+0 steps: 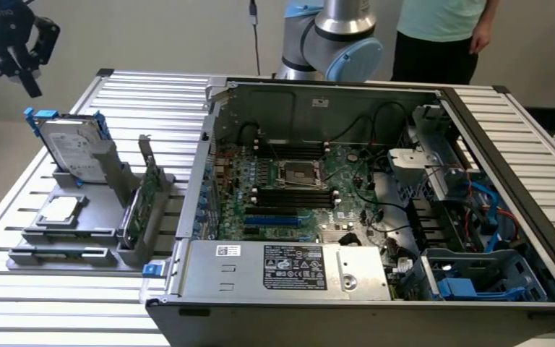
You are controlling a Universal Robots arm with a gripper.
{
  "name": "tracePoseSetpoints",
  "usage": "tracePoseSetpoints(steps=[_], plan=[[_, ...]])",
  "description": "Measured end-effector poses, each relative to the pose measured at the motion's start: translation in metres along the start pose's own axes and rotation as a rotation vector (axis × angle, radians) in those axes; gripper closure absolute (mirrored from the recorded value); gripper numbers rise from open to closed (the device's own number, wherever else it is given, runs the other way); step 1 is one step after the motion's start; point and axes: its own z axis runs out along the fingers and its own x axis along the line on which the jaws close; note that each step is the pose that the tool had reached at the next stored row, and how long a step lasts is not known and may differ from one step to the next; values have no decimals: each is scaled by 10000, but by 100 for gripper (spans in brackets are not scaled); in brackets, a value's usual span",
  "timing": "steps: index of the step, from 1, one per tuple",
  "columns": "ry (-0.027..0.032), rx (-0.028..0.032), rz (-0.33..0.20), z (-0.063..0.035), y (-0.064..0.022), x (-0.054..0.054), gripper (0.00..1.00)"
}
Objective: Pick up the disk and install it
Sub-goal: 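Pick up the disk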
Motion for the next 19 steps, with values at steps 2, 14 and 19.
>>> tracePoseSetpoints(steps=[2,14,19], plan=[[10,11,-370,2,0,0,89],[81,71,-2554,4,0,0,89],[103,89,-3432,5,0,0,89]])
